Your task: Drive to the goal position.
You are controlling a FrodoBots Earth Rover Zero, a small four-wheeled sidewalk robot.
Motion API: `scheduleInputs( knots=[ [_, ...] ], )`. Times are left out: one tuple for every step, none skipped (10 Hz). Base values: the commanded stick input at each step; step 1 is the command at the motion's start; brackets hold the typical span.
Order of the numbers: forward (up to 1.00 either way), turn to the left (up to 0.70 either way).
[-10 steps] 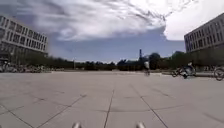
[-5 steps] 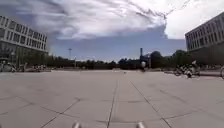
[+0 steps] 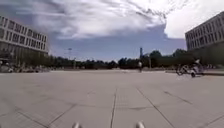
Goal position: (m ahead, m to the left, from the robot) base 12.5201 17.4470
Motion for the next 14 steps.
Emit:
scheduleInputs(
  knots=[
    [0.70,0.00],
    [0.70,0.00],
    [0.70,0.00],
    [0.70,0.00],
    [0.70,0.00],
    [0.70,0.00],
    [0.70,0.00],
    [0.70,0.00],
    [0.70,0.00],
    [0.70,0.00],
    [0.70,0.00],
    [0.70,0.00],
    [0.70,0.00],
    [0.70,0.00]
  ],
)
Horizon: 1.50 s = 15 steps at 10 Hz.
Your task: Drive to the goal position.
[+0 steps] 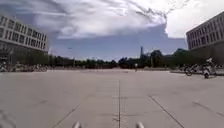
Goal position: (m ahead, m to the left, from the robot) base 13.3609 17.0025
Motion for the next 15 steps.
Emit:
scheduleInputs(
  knots=[
    [0.70,0.00],
    [0.70,0.00],
    [0.70,0.00],
    [0.70,0.00],
    [0.70,0.00],
    [0.70,0.00],
    [0.70,0.00],
    [0.70,0.00],
    [0.70,0.00],
    [0.70,0.00],
    [0.70,0.00],
    [0.70,0.00],
    [0.70,0.00],
    [0.70,0.00],
    [0.70,0.00]
  ],
)
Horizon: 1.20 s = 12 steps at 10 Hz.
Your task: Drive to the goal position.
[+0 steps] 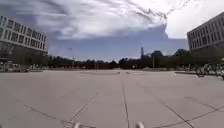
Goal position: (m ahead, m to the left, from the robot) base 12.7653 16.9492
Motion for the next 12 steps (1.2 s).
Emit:
scheduleInputs(
  knots=[
    [0.70,0.00],
    [0.70,0.00],
    [0.70,0.00],
    [0.70,0.00],
    [0.70,0.00],
    [0.70,0.00],
    [0.70,0.00],
    [0.70,0.00],
    [0.70,0.00],
    [0.70,0.00],
    [0.70,0.00],
    [0.70,0.00]
  ],
)
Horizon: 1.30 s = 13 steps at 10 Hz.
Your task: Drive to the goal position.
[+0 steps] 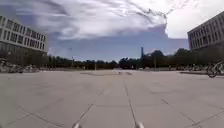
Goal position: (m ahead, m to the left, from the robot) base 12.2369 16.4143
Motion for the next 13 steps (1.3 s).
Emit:
scheduleInputs(
  knots=[
    [0.70,0.06],
    [0.70,0.13],
    [0.70,0.10],
    [0.70,0.01],
    [0.70,0.00],
    [0.70,0.00],
    [0.70,0.00],
    [0.70,0.00],
    [0.70,0.00],
    [0.70,0.00],
    [0.70,0.00],
    [0.70,0.00],
    [0.70,0.00]
  ],
)
